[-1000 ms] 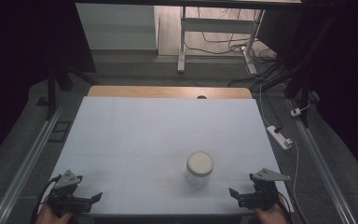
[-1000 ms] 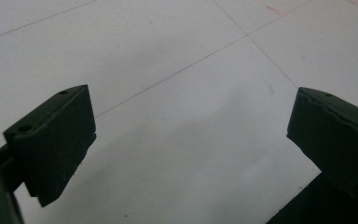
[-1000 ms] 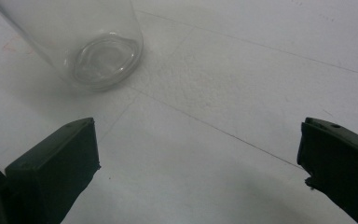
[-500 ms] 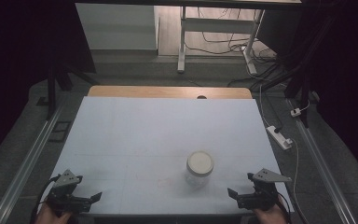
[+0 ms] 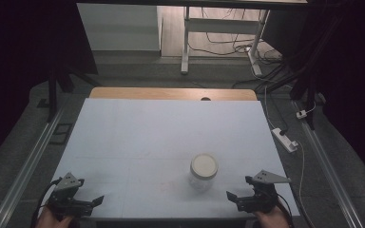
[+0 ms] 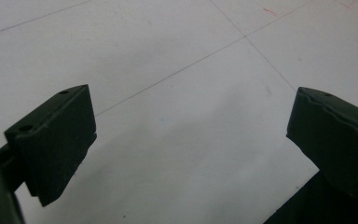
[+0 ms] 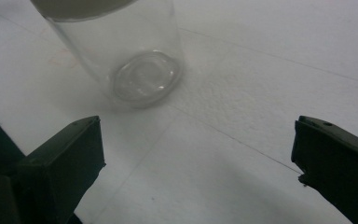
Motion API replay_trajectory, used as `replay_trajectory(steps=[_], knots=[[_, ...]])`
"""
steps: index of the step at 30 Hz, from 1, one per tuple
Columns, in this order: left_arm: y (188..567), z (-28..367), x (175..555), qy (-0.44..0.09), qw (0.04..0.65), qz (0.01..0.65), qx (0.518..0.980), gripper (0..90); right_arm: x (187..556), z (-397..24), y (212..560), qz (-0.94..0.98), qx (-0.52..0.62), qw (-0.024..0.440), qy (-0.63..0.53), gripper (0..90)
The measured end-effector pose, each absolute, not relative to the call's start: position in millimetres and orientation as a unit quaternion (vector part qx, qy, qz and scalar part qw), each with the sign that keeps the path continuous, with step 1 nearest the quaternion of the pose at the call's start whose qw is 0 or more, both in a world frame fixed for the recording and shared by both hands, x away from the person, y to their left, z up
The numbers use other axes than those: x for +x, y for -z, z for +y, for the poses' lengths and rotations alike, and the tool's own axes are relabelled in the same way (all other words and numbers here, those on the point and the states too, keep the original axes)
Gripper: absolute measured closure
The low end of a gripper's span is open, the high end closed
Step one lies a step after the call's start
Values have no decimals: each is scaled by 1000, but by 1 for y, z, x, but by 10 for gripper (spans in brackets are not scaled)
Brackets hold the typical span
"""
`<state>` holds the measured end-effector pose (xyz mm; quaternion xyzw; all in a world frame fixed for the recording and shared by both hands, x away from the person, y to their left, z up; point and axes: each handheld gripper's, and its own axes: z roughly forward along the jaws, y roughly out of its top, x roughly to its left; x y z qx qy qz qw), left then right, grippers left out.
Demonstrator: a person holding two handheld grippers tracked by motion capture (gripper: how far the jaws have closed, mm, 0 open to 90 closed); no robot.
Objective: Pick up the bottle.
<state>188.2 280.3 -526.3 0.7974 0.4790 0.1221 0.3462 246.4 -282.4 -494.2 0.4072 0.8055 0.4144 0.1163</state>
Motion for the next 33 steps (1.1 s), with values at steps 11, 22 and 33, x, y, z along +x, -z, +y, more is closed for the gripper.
replay_trajectory(steps=[11,22,33], knots=[[526,280,188,-123,345,477,799,22,255,-260,497,823,364,108,-423,16],[526,279,188,-123,345,474,801,21,263,-241,501,836,347,90,-416,0],[526,279,188,-122,344,471,803,21,274,-219,503,842,318,91,-427,0]])
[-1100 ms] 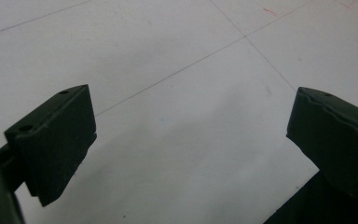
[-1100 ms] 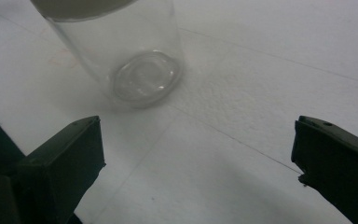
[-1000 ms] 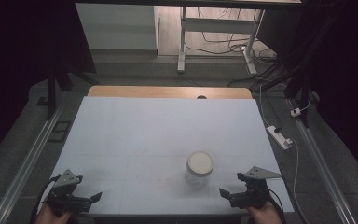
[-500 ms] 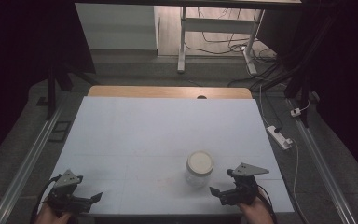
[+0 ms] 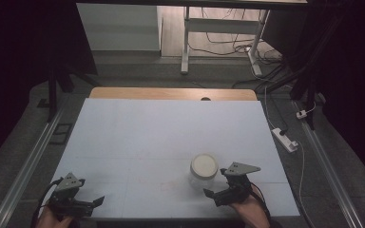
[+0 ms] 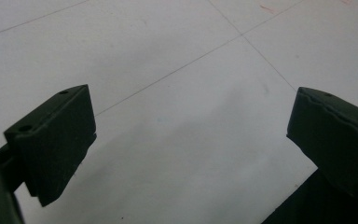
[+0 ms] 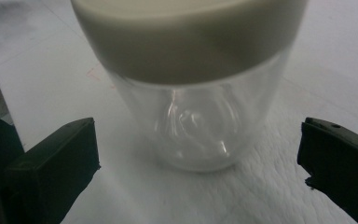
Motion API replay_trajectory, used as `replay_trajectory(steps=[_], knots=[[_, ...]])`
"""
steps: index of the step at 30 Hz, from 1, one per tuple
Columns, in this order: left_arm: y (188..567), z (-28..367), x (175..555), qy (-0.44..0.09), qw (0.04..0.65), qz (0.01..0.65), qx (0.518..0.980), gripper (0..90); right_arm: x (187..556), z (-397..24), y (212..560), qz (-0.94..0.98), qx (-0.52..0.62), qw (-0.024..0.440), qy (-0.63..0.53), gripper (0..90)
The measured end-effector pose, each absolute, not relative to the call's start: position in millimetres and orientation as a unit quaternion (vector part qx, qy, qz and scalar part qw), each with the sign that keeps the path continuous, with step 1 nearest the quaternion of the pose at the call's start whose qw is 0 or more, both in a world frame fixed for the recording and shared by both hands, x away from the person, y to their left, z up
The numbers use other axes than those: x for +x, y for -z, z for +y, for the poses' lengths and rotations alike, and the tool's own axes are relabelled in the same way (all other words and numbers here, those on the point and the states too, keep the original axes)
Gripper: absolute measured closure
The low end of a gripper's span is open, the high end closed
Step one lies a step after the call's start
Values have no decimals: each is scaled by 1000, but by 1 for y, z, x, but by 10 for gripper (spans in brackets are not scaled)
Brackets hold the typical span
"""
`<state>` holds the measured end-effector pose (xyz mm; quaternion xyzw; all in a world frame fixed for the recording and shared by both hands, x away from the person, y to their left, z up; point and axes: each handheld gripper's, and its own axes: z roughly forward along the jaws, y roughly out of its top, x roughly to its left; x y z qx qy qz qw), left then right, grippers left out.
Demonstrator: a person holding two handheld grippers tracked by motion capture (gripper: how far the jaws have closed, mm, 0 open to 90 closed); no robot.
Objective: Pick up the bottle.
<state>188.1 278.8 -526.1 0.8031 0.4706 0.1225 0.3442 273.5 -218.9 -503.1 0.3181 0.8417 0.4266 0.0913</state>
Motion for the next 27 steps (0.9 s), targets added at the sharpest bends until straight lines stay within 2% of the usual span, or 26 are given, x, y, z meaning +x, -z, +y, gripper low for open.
replay_trajectory(steps=[21,27], knots=[[526,278,189,-118,344,466,807,20,294,-191,512,843,282,113,-444,0],[526,278,189,-117,344,465,807,20,293,-190,508,839,277,129,-451,55]])
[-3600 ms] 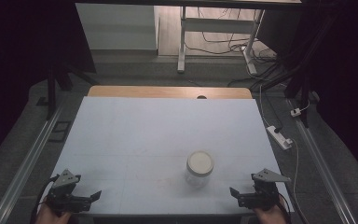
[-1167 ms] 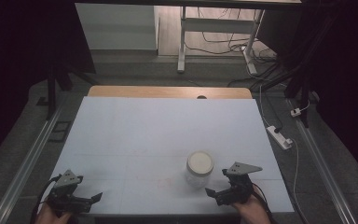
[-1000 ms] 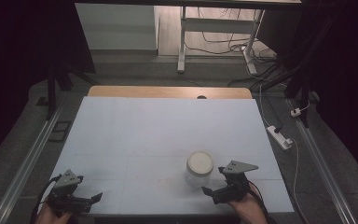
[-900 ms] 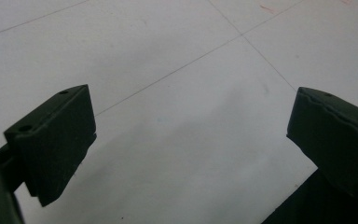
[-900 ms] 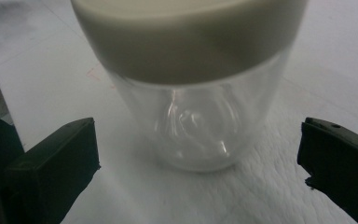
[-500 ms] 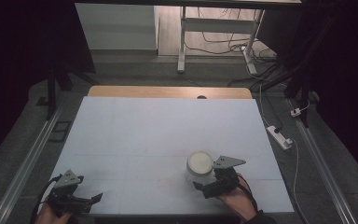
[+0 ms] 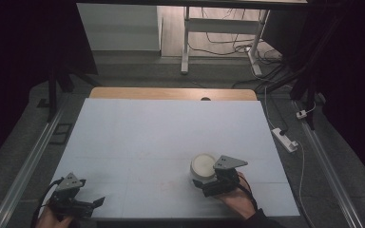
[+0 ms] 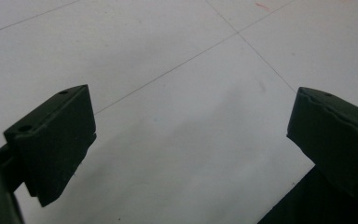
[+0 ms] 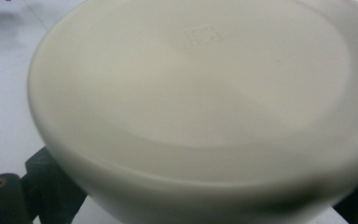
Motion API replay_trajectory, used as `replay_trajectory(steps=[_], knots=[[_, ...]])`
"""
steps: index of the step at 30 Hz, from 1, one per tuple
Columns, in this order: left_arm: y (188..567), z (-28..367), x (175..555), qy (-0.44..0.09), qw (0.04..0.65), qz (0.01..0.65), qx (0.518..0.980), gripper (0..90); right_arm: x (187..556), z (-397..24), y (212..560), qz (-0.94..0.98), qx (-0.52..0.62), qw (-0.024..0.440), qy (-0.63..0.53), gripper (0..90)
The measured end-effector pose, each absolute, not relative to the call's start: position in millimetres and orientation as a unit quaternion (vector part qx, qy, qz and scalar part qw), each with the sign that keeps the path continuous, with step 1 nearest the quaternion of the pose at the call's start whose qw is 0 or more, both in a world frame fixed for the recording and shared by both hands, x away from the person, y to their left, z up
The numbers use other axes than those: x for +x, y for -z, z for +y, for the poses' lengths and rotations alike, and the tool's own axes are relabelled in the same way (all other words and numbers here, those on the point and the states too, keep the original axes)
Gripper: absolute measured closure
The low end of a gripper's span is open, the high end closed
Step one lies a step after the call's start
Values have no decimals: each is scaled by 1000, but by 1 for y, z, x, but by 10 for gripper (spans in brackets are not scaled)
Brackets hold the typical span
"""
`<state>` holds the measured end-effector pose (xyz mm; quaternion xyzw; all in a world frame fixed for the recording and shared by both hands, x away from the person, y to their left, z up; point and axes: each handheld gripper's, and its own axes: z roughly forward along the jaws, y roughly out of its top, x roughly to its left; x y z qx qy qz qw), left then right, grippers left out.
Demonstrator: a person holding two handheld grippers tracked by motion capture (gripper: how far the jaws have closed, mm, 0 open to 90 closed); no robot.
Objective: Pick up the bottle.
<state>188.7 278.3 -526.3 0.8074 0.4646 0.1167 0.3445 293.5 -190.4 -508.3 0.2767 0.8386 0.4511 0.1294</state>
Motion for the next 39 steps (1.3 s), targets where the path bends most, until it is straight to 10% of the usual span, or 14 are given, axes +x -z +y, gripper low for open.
replay_trajectory(steps=[39], knots=[[526,281,188,-108,359,461,804,19,288,-155,484,834,251,124,-475,69]])
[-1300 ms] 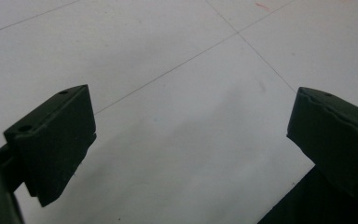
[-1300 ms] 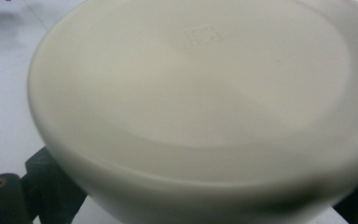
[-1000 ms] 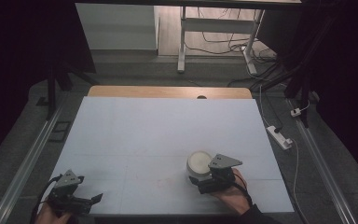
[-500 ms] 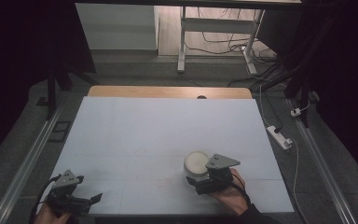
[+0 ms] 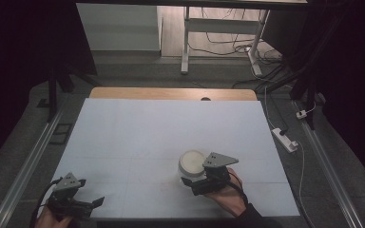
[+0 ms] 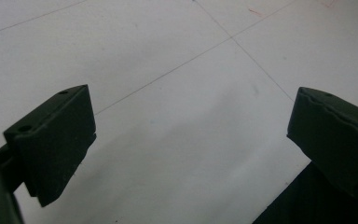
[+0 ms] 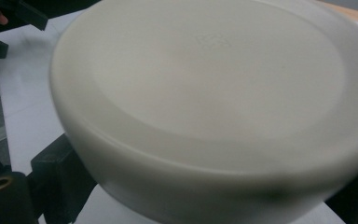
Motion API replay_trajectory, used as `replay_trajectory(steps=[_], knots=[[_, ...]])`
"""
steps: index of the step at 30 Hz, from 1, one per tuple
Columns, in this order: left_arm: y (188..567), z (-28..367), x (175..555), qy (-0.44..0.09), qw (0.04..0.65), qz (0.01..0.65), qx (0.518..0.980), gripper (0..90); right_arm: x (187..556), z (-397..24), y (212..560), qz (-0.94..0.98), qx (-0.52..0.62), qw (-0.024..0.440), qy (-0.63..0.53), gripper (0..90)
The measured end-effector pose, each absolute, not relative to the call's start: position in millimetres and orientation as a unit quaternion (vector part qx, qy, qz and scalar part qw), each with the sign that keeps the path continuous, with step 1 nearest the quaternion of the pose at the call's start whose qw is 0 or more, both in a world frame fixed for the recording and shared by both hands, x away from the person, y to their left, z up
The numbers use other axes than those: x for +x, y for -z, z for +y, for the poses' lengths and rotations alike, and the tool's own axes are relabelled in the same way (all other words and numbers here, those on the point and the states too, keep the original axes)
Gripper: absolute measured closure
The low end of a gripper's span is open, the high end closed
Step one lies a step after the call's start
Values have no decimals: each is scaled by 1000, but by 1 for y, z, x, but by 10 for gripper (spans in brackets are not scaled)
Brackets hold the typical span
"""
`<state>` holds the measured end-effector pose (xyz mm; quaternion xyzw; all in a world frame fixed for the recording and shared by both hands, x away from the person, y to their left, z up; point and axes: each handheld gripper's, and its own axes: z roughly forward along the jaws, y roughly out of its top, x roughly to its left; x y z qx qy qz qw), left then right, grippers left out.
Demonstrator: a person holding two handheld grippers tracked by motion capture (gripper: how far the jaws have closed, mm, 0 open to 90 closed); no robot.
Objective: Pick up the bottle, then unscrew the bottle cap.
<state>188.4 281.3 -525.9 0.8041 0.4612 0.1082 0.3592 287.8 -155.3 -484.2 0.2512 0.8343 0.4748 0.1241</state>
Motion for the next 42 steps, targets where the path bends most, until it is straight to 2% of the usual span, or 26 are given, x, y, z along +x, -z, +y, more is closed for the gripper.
replay_trajectory(steps=[14,27,42], knots=[[526,282,189,-105,359,458,806,19,296,-131,479,836,238,134,-475,69],[526,282,189,-104,362,458,805,19,302,-103,480,842,223,117,-476,69],[524,282,189,-101,367,451,808,17,304,-102,479,840,220,110,-483,69]])
